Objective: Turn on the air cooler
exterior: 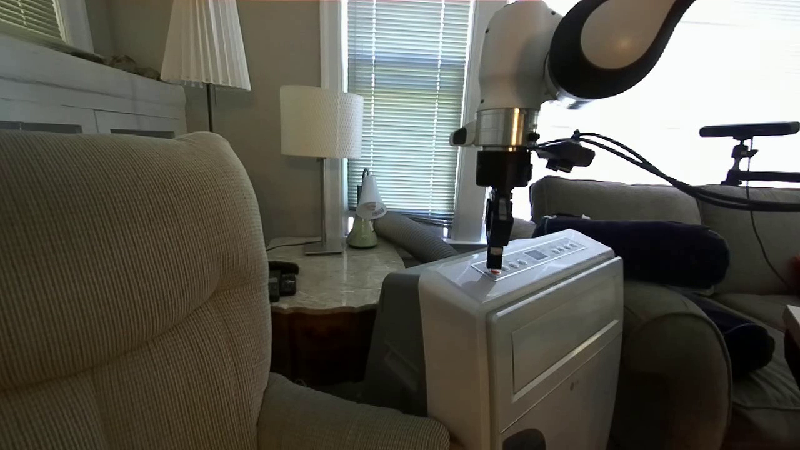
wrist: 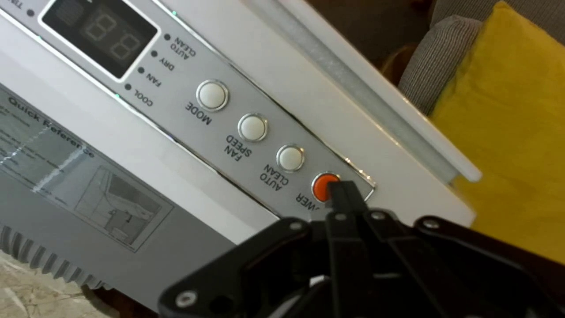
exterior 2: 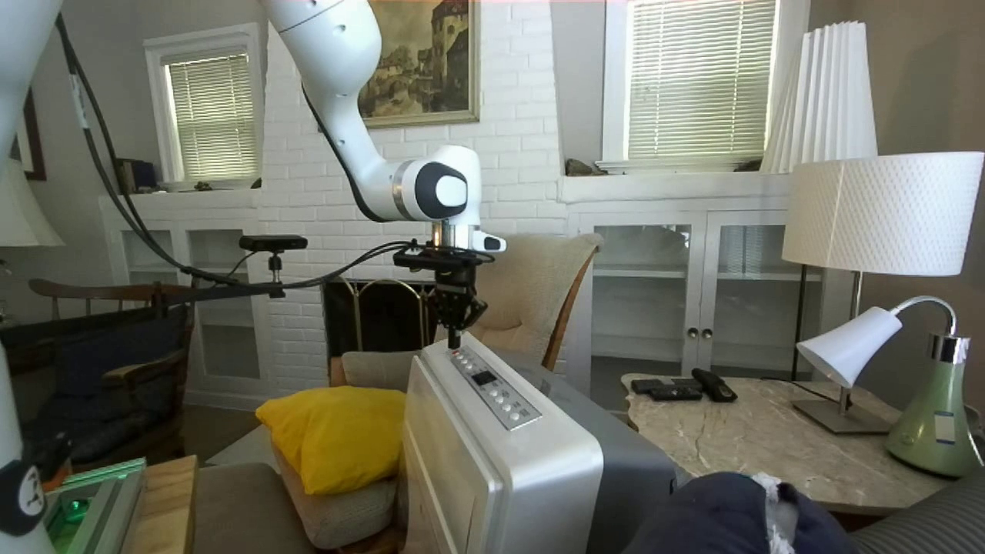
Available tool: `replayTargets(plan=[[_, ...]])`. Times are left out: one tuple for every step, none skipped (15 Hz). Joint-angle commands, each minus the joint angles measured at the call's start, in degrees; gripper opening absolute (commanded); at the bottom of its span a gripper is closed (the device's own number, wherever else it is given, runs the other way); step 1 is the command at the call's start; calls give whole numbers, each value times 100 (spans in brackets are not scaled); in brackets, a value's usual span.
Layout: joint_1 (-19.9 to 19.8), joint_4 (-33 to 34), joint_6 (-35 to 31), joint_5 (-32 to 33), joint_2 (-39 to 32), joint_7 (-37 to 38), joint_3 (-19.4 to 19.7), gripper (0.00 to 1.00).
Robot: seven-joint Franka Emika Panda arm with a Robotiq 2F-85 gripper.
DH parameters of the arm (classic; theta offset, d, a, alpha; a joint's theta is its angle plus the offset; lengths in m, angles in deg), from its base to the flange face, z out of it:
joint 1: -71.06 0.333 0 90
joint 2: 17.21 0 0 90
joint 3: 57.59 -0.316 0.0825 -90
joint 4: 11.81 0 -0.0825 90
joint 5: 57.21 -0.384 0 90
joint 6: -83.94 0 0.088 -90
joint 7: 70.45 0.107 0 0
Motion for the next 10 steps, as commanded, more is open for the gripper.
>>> replayTargets(plan=[[49,45,79,126,-50,239,41,0],[50,50,83,123,-57,246,38,0],[52,53,84,117,-67,252,34,0],[56,52,86,122,-76,262,37,0],[56,52,80,117,-89,261,34,0],[59,56,77,121,-106,257,34,0],[66,62,83,135,-124,268,41,0],[64,70,73,125,-150,258,38,0],[61,76,66,119,-159,248,35,0],[56,83,62,110,-182,229,28,0]])
